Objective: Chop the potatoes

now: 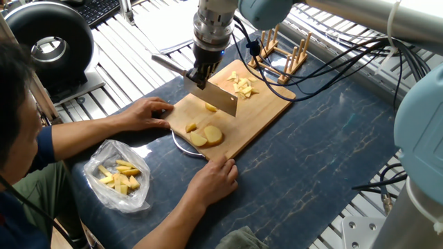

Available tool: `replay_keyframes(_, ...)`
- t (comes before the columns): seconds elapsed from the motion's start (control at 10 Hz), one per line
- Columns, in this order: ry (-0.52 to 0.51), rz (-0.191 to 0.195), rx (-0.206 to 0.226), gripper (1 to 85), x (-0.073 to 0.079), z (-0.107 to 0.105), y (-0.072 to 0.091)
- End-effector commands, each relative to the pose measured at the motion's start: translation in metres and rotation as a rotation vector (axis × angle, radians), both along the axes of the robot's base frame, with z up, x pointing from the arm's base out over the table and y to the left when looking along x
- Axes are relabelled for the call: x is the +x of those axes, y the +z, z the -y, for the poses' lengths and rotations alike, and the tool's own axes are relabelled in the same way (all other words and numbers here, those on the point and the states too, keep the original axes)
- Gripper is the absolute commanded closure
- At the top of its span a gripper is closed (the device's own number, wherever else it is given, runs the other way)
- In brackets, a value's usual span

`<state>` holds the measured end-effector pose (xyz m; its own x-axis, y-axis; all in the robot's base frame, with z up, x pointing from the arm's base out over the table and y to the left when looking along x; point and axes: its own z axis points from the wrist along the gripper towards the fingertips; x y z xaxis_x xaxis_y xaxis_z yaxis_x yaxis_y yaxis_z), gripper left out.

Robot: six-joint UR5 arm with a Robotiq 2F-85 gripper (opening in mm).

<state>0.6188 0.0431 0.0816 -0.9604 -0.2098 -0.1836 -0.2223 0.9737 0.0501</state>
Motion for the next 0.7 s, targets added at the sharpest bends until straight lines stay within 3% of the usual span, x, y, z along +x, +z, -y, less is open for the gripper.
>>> replay_keyframes(0.0,-0.005,0.005,0.014,84.7,0.0015,-0.0017,0.0011)
replay_keyframes(0.6,-0.004,0.011,0.012,84.7,0.0036,-0.0012,-0.0020)
